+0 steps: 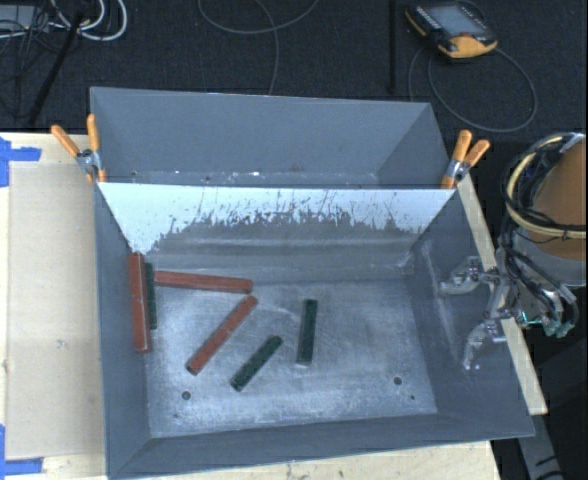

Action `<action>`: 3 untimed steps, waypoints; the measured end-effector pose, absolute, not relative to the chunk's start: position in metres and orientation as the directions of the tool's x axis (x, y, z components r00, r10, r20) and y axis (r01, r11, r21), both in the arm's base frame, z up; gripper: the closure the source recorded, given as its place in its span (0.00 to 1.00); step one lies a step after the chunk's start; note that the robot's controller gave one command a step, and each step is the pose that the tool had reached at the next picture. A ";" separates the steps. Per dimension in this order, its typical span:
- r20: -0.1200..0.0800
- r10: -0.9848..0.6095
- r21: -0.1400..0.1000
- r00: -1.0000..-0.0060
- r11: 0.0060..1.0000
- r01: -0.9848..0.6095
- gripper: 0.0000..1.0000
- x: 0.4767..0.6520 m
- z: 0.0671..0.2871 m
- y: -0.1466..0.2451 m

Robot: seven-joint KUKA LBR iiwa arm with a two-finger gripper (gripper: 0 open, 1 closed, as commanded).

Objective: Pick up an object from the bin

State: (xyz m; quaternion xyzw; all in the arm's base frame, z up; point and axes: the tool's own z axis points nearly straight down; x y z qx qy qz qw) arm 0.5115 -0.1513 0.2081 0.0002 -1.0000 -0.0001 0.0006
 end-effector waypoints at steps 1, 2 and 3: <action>-0.005 -0.067 -0.003 -0.998 0.998 -0.067 0.00 0.549 0.173 -0.110; 0.007 -0.147 0.005 -0.989 0.989 -0.147 0.00 0.580 0.186 -0.085; -0.010 -0.168 -0.003 -0.986 0.986 -0.168 0.00 0.603 0.201 -0.081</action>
Offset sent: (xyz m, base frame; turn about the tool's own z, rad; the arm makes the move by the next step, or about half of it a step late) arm 0.0925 0.0700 0.0137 -0.1914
